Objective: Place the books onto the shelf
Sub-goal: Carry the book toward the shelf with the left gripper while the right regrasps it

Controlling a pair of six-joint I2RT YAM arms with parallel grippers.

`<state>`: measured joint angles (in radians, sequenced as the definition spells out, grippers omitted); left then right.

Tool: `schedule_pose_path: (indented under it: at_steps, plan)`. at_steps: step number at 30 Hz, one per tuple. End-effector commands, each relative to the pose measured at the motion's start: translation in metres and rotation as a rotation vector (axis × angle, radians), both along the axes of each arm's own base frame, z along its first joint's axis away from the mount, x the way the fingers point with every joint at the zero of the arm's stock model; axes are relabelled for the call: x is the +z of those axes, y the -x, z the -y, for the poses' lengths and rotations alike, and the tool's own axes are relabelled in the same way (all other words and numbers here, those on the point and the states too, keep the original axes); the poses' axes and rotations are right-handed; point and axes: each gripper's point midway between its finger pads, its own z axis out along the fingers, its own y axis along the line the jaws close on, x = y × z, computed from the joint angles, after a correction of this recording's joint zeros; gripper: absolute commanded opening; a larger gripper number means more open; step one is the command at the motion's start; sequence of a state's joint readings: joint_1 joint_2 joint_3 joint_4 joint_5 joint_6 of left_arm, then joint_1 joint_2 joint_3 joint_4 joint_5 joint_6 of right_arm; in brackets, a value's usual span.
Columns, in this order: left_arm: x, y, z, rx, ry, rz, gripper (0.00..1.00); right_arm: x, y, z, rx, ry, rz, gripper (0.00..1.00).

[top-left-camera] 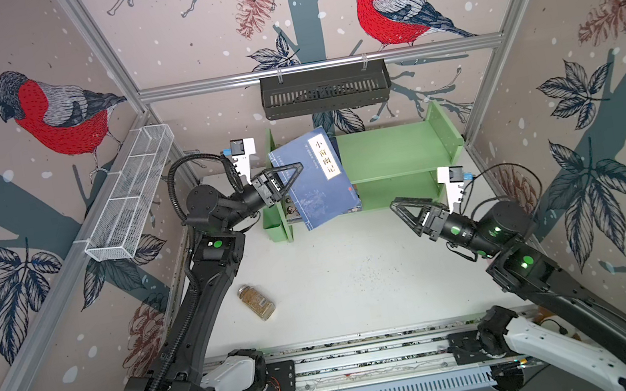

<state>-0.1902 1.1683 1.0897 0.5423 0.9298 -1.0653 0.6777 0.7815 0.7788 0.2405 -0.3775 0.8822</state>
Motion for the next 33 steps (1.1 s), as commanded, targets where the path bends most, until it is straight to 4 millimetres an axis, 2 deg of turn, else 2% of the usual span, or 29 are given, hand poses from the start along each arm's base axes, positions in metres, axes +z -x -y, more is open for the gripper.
schedule_pose_path:
  at_steps: [1,3,7,12,17,21,24,25,33]
  plan:
    - [0.017,-0.015,-0.017,0.094,0.088,-0.004,0.00,0.023,0.001,-0.019,0.017,0.007,0.102,0.87]
    - [0.016,-0.020,-0.021,0.110,0.103,-0.018,0.00,0.026,0.002,-0.034,0.042,0.008,0.108,0.87]
    - [0.016,-0.019,-0.023,0.107,0.116,-0.009,0.00,0.015,-0.002,-0.062,0.065,-0.006,0.098,0.87]
    - [0.018,-0.019,-0.026,0.114,0.136,-0.005,0.00,0.020,-0.004,-0.086,0.082,-0.042,0.126,0.87]
    - [0.019,-0.018,-0.027,0.110,0.155,-0.010,0.00,0.023,-0.010,-0.101,0.088,-0.074,0.130,0.88]
    - [0.019,-0.018,-0.030,0.109,0.184,-0.036,0.00,0.018,-0.017,-0.112,0.091,-0.103,0.104,0.88]
    - [0.019,-0.017,-0.032,0.109,0.195,-0.036,0.00,0.021,-0.016,-0.114,0.096,-0.147,0.107,0.87]
    - [0.017,-0.017,-0.032,0.106,0.198,-0.048,0.00,0.014,-0.020,-0.119,0.097,-0.143,0.097,0.87]
    - [0.019,-0.011,-0.031,0.079,0.217,-0.067,0.00,0.015,-0.032,-0.134,0.092,-0.158,0.106,0.85]
